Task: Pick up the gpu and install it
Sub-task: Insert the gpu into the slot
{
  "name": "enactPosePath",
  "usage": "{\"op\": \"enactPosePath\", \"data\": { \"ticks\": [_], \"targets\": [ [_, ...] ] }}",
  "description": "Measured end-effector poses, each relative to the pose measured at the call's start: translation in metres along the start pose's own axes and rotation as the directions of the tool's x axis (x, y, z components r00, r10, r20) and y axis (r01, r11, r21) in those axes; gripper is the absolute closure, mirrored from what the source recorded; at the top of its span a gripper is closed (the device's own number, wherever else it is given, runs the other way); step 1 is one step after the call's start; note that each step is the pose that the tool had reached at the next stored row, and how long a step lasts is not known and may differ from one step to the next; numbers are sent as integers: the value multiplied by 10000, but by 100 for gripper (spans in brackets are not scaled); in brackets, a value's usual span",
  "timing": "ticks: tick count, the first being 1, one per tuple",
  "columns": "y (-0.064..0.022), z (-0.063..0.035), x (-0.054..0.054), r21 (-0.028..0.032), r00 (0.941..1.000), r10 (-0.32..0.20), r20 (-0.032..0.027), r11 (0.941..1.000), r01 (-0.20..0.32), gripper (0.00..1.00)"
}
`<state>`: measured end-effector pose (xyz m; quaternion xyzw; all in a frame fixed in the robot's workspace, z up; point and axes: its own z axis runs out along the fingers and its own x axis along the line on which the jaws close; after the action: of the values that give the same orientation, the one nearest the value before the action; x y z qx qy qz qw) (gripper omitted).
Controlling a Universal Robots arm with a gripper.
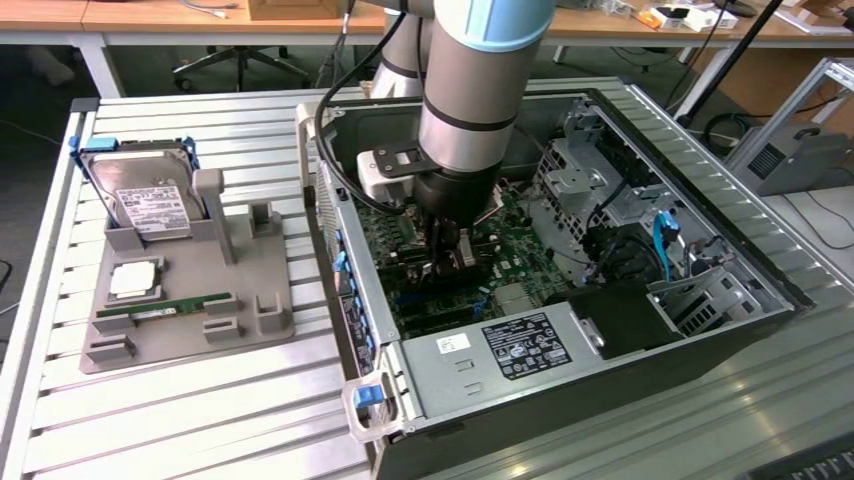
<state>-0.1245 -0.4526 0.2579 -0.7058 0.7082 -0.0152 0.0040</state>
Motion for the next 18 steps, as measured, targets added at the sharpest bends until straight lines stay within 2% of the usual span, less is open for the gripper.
{"op": "enactPosePath", "data": {
  "ticks": [6, 7, 10, 11, 13, 15, 18],
  "targets": [
    [0, 1, 0, 0, 10000, 0, 3, 10000, 0, 72],
    [0, 1, 0, 1, 10000, 0, 2, 10000, 0, 66],
    [0, 0, 0, 0, 10000, 0, 0, 10000, 0, 60],
    [0, 0, 0, 0, 10000, 0, 0, 10000, 0, 54],
    [0, -4, 0, -2, 10000, 6, -4, 10000, -6, 54],
    [-2, -63, 1, -1, 10000, 8, 3, 10000, -8, 54],
    [-7, -234, 1, 0, 10000, 7, 9, 10000, -7, 54]
  ]
}}
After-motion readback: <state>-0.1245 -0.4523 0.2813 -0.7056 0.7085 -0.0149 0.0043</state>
